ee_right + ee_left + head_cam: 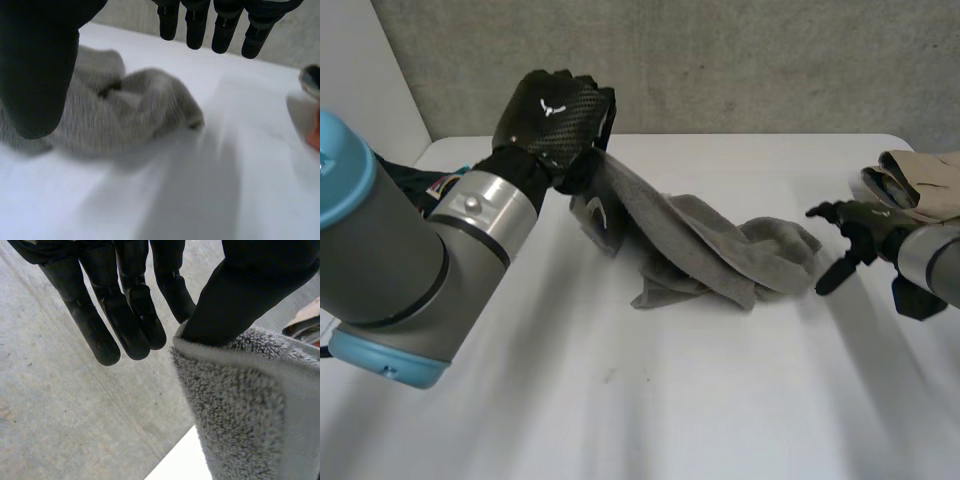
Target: Fold the laundry.
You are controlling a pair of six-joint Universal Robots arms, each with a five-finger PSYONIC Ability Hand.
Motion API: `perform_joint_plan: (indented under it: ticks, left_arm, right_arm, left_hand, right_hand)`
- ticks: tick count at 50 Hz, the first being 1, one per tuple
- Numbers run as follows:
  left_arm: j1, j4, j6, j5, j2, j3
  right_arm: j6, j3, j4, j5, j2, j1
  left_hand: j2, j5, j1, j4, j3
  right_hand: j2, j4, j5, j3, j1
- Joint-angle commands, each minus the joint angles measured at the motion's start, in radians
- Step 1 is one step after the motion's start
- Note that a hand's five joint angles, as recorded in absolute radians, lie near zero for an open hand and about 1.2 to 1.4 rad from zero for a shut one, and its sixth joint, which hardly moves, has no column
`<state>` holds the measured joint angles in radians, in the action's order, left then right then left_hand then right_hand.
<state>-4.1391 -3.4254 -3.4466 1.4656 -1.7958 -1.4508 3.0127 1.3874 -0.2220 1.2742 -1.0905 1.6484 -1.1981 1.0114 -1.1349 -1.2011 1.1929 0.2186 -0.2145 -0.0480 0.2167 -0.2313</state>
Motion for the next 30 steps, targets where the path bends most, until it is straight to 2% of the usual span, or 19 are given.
perform_joint_plan:
  ticks: [1, 8, 12, 16, 17, 19, 21, 24, 27, 30]
  left_arm:
    - [0.005, 0.035, 0.001, 0.002, -0.004, 0.072]
    - [0.022, 0.043, 0.001, 0.004, -0.001, 0.113]
    - [0.023, 0.052, 0.0, 0.004, 0.015, 0.118]
    - [0.02, 0.06, 0.001, 0.005, 0.039, 0.118]
    - [0.019, 0.06, 0.001, 0.005, 0.044, 0.116]
    - [0.014, 0.061, 0.0, 0.009, 0.062, 0.112]
    - [0.011, 0.061, 0.0, 0.009, 0.078, 0.109]
    - [-0.01, 0.068, -0.005, 0.013, 0.122, 0.104]
    - [-0.062, 0.081, -0.008, 0.01, 0.173, 0.102]
    - [-0.128, 0.104, -0.009, 0.002, 0.211, 0.102]
  right_arm:
    - [-0.061, 0.134, 0.096, -0.004, -0.011, -0.007]
    - [-0.064, 0.205, 0.299, 0.0, -0.003, 0.027]
    - [-0.061, 0.174, 0.38, 0.008, 0.06, 0.102]
    - [-0.061, 0.091, 0.463, 0.054, 0.152, 0.172]
    - [-0.067, 0.062, 0.493, 0.089, 0.173, 0.188]
    - [-0.077, 0.035, 0.516, 0.14, 0.188, 0.192]
    - [-0.106, 0.0, 0.539, 0.224, 0.182, 0.191]
    - [-0.173, -0.01, 0.544, 0.275, 0.156, 0.189]
    - [-0.325, 0.001, 0.521, 0.274, 0.037, 0.18]
    - [-0.478, 0.021, 0.455, 0.222, -0.101, 0.15]
  left_hand:
    - [-0.198, 0.21, -0.261, -0.195, 0.203]
    - [-0.198, 0.21, -0.261, -0.195, 0.203]
    - [-0.198, 0.21, -0.261, -0.195, 0.203]
    - [-0.198, 0.21, -0.261, -0.195, 0.203]
    - [-0.198, 0.21, -0.261, -0.195, 0.203]
    - [-0.198, 0.21, -0.261, -0.195, 0.203]
    - [-0.198, 0.21, -0.261, -0.195, 0.203]
    - [-0.198, 0.21, -0.261, -0.195, 0.203]
    - [-0.198, 0.21, -0.261, -0.195, 0.203]
    - [-0.198, 0.21, -0.261, -0.195, 0.203]
  right_hand:
    - [-0.037, 0.033, 0.041, -0.035, 0.05]
    - [0.078, -0.082, -0.074, 0.08, -0.065]
    - [0.122, -0.126, -0.118, 0.124, -0.109]
    - [0.444, -0.448, -0.44, 0.446, -0.431]
    - [0.741, -0.745, -0.737, 0.743, -0.728]
    - [1.176, -1.18, -1.172, 1.177, -1.163]
    - [1.178, -1.182, -1.174, 1.18, -1.165]
    - [1.178, -1.182, -1.174, 1.18, -1.165]
    - [1.178, -1.182, -1.174, 1.18, -1.165]
    - [1.178, -1.182, -1.174, 1.18, -1.165]
